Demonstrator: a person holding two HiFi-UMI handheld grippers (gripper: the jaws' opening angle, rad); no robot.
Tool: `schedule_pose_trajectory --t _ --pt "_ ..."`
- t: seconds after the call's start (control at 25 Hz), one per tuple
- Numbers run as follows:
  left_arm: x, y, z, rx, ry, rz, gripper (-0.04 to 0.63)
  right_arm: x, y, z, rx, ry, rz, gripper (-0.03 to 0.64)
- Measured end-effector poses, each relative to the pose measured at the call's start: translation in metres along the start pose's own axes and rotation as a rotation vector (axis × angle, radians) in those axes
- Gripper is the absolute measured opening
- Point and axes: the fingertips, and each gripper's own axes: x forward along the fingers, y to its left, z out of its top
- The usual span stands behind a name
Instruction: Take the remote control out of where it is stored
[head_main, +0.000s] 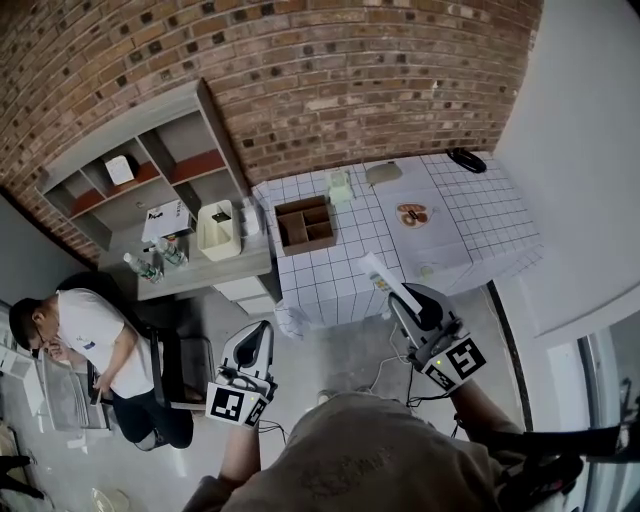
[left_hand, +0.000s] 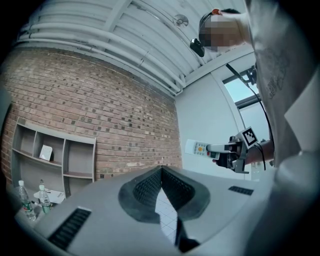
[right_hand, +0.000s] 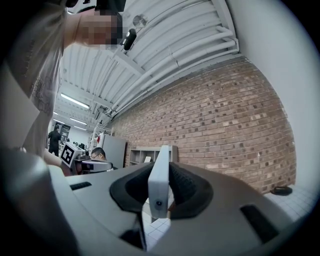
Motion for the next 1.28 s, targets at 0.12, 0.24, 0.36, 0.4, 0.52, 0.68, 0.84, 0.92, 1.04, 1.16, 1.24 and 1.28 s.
schedule_pose_trajectory --t 0.12,0.24,0.36,0.4,0.52,0.68,0.84,0.92,1.04,1.16,1.24,1.28 --pt "-0.005 0.004 -0.003 -0.003 0.004 0.01 0.005 0.001 0.003 -0.006 -0.001 0.021 0.002 0.084" --pt "-0.006 0.007 -0.003 -0.008 0.005 0.015 0.005 0.004 0.007 -0.005 -0.013 0.021 0.012 0.084" --pt "-0.007 0.007 -0.002 -0.008 0.003 0.014 0.005 0.006 0.01 -0.006 -0.027 0.025 0.022 0.084" --pt "-0.007 0.007 -0.003 -0.008 0.002 0.015 0.005 0.007 0.01 -0.008 -0.029 0.031 0.023 0.084" --pt "-0.009 0.007 -0.004 -0.008 0.002 0.02 0.005 0.008 0.014 -0.009 -0.047 0.04 0.033 0.084" --pt "-0.011 0.01 -0.004 -0.01 0.004 0.02 0.005 0.011 0.019 -0.01 -0.059 0.045 0.043 0.084" --pt "-0.011 0.012 -0.006 -0.013 0.013 0.02 0.005 0.013 0.019 -0.013 -0.054 0.047 0.04 0.084" --pt "-0.011 0.014 -0.007 -0.013 0.015 0.02 0.005 0.015 0.019 -0.014 -0.052 0.049 0.037 0.084" --pt "-0.012 0.017 -0.005 -0.01 0.01 0.024 0.005 0.017 0.019 -0.018 -0.052 0.061 0.037 0.084" --pt "-0.01 0.019 -0.006 -0.013 0.013 0.02 0.005 0.019 0.018 -0.023 -0.048 0.076 0.033 0.084" --pt "-0.008 0.02 -0.008 -0.014 0.019 0.015 0.005 0.02 0.016 -0.026 -0.047 0.083 0.03 0.084" --pt "-0.007 0.021 -0.009 -0.015 0.022 0.013 0.005 0.021 0.015 -0.027 -0.046 0.089 0.027 0.084"
